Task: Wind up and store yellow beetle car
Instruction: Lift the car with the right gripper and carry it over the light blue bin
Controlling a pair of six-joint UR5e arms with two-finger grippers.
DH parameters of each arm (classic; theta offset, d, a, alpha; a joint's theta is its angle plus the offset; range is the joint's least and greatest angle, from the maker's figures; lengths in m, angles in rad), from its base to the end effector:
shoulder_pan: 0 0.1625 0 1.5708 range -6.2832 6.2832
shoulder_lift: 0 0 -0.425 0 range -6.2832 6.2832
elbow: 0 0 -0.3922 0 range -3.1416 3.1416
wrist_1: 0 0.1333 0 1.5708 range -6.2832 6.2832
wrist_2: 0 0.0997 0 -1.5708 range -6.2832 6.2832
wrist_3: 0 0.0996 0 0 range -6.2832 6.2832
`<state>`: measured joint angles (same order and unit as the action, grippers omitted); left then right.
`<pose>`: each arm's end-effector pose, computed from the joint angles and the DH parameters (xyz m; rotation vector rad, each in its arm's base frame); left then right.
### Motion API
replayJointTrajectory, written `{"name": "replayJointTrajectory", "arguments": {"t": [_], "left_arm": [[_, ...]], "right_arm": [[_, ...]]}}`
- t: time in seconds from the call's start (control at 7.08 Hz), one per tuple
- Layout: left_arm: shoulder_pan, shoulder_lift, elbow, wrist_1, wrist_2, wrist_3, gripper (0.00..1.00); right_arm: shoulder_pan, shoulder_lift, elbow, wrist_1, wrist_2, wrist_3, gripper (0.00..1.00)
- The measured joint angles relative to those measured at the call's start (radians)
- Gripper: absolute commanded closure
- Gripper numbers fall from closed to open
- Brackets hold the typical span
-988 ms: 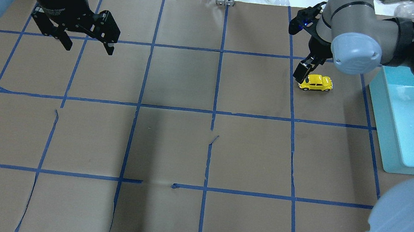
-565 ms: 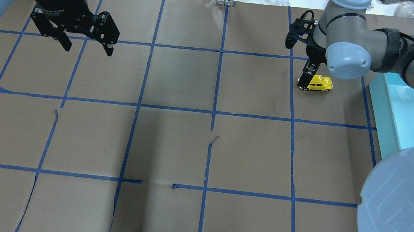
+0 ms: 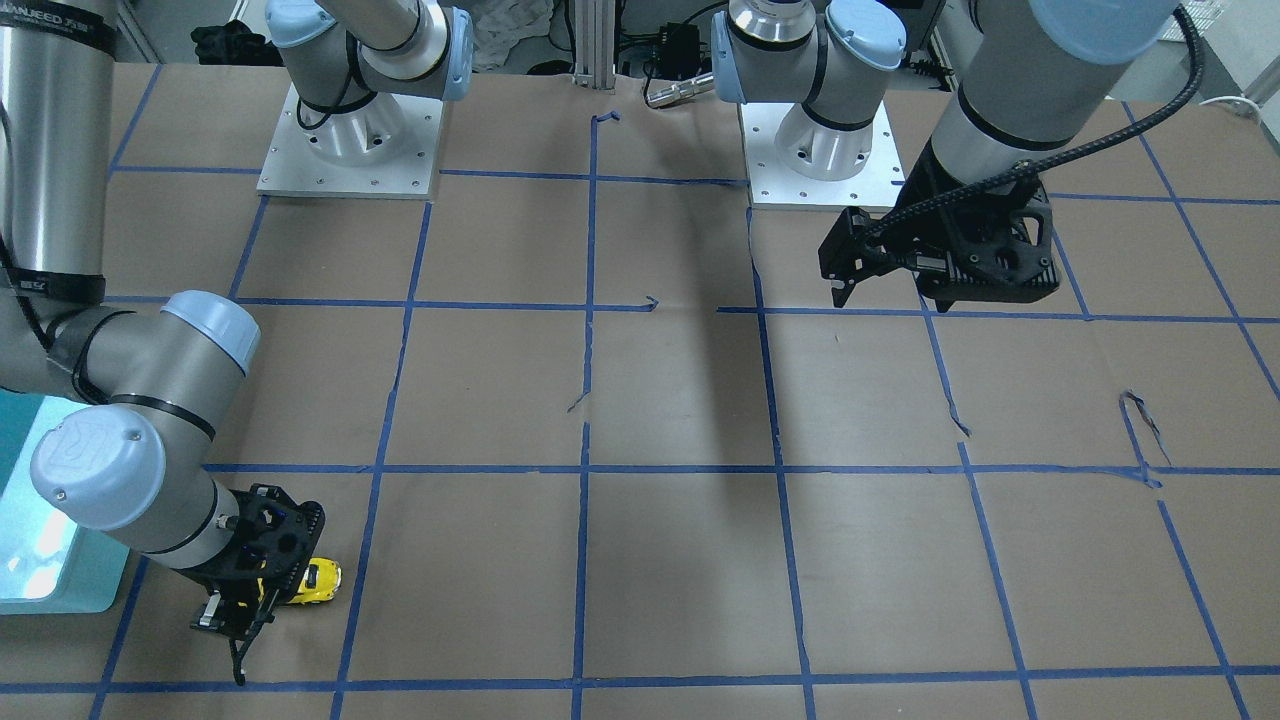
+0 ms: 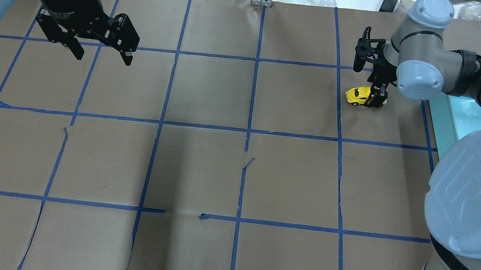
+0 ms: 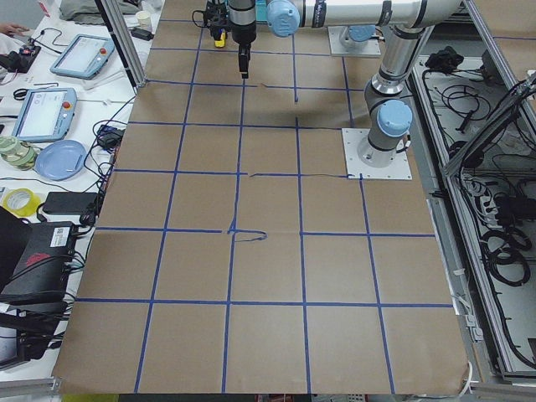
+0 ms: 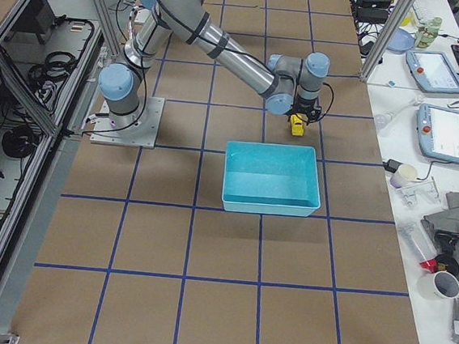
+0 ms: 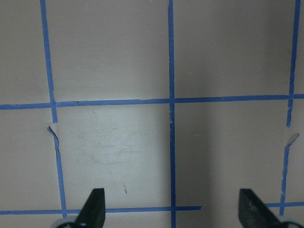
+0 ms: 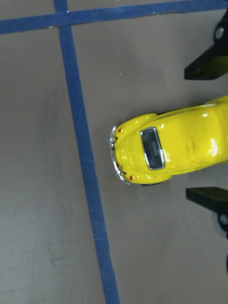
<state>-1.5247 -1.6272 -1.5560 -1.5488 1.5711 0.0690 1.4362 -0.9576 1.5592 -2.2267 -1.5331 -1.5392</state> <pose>-0.1095 -0.5191 0.4690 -0.0360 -3.1404 -0.0308 0.0455 -0.6852 0.1941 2.0198 -2.3844 0.1006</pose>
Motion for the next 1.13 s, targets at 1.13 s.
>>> {"name": "replayJointTrajectory", "arguments": {"t": [1.13], "left_arm": [[0.000, 0.000, -0.009, 0.003, -0.005, -0.002, 0.00]], "right_arm": [[-0.144, -0.205, -0.016, 0.203, 0.019, -0.019, 0.84]]}}
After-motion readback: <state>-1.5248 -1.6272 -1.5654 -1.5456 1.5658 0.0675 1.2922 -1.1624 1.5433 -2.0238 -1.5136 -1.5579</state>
